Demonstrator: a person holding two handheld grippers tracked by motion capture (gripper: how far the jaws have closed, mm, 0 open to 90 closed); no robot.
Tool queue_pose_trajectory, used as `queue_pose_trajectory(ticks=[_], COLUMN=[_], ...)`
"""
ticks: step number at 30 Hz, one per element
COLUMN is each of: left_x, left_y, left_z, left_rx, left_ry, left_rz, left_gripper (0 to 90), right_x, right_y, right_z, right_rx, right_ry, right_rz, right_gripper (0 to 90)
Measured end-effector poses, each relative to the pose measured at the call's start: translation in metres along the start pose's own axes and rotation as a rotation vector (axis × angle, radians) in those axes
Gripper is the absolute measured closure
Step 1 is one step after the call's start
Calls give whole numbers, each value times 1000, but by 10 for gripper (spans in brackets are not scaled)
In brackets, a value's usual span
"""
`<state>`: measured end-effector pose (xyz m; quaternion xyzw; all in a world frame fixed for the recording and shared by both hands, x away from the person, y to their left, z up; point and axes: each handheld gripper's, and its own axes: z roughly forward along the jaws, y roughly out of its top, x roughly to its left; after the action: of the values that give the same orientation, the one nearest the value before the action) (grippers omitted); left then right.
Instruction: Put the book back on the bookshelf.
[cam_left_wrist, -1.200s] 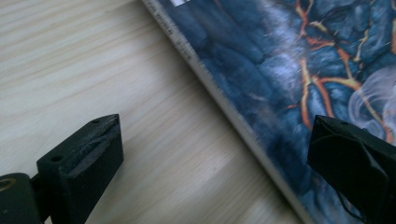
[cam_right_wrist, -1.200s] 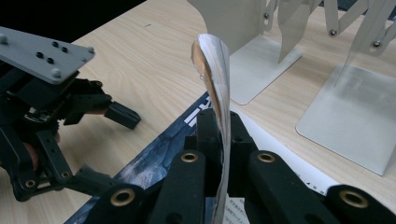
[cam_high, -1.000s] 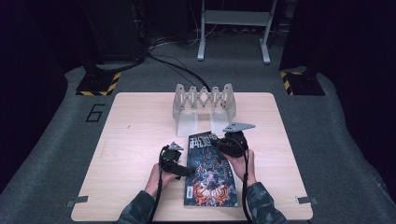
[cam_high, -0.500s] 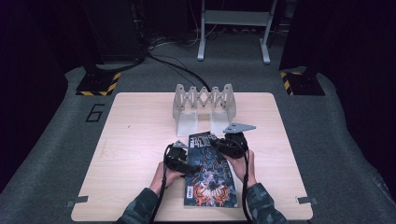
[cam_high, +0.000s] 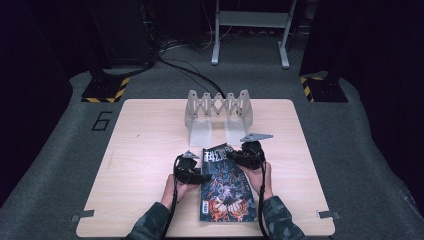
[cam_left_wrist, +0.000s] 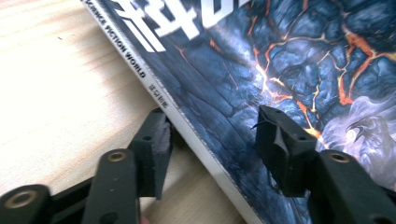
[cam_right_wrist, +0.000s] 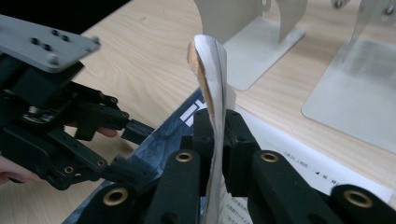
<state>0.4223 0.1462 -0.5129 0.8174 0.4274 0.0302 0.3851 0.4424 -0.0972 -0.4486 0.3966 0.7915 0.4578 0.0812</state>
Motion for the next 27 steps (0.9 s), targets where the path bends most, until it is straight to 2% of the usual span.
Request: queue_pose_trajectory(ticks=[2,3,4,7,9,10,14,16,19,21,22,23,24,27], left_x=[0,0,-2,-2,-3,-4,-5,-5,-8,-10,-10,-10,-11,-7], left_y=[-1,-1,-2,-3,-3,-4,-4,-3,-2,-1,0,0,1,2], left_z=[0,0,1,-1,-1,-1,-2,-2,-3,-4,-5,-6,-7,-8], left_rx=[-3,-7,-19,-16,-19,-26,-32,-31,-28,-30,-22,-19,-20,-23], left_ry=[10,13,12,20,23,30,34,38,50,53,51,50,43,16], left_rz=[13,16,-8,21,19,22,26,37,46,53,64,77,75,62], left_gripper=[520,534,544,557,561,564,575,580,584,593,593,593,593,589], right_x=[-1,-1,-3,-9,-15,-19,-30,-35,-38,-38,-38,-37,-38,-39], right_y=[-1,-2,-2,-5,-7,-9,-20,-26,-35,-40,-43,-45,-47,-51], right_z=[5,6,8,10,8,8,3,1,0,-1,0,1,2,4], right_rx=[27,48,59,95,120,125,188,220,254,269,278,292,290,282], right_ry=[-9,-12,-12,-22,-34,-35,-45,-34,-42,-55,-69,-72,-72,-71], right_rz=[7,29,32,57,84,82,150,179,192,200,176,172,161,182], right_gripper=[818,803,783,736,717,706,686,677,683,722,735,738,742,752])
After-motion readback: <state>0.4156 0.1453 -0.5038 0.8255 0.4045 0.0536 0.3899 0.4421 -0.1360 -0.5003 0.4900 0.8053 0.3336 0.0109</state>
